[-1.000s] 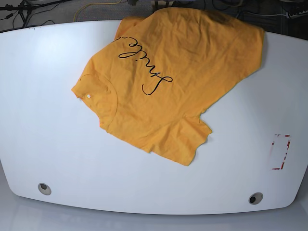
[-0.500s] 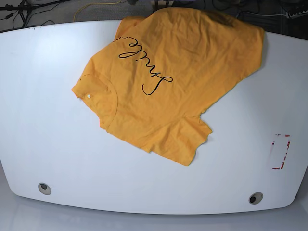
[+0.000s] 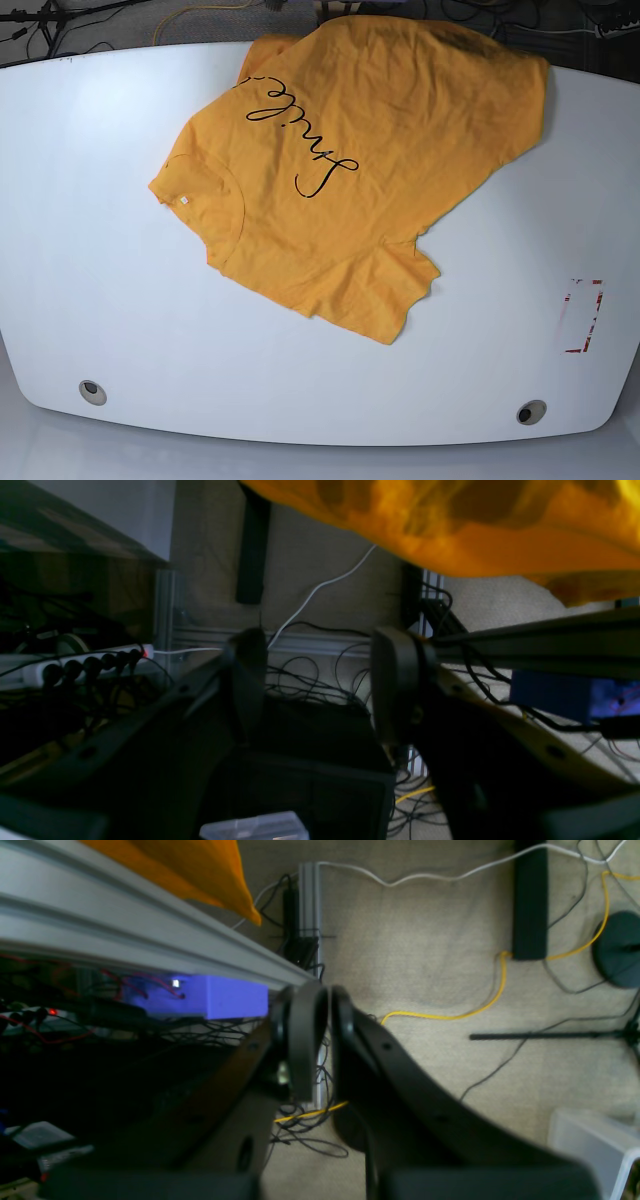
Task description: Fold the T-shirt properly
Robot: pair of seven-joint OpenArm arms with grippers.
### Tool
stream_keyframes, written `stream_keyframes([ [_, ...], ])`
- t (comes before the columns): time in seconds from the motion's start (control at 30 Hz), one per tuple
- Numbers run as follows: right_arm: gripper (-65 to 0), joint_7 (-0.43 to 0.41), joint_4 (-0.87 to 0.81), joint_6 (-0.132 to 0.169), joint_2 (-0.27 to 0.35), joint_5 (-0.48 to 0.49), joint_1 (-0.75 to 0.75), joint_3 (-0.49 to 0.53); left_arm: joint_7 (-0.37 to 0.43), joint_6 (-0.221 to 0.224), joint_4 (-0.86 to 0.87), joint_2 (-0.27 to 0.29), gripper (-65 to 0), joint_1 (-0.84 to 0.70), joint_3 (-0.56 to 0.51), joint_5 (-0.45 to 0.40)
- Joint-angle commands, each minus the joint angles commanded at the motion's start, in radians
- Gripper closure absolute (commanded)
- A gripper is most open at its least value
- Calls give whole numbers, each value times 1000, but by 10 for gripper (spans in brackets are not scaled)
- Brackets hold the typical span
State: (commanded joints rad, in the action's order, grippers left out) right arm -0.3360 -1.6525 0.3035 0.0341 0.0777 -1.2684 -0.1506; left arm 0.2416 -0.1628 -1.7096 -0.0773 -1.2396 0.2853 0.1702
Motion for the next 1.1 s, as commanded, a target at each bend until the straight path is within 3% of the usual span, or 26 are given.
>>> stream_keyframes([
  [0.53, -51, 8, -149, -5, 7, -9, -70, 10, -9, 5, -106, -4, -304, -36, 32, 8],
  [0.93, -51, 92, -305, -11, -2, -14, -107, 6, -18, 4, -201, 2, -299, -35, 113, 13],
  [1.1, -51, 107, -312, 9, -1, 5, -56, 8, -34, 5, -243, 3, -294, 43, 184, 20],
])
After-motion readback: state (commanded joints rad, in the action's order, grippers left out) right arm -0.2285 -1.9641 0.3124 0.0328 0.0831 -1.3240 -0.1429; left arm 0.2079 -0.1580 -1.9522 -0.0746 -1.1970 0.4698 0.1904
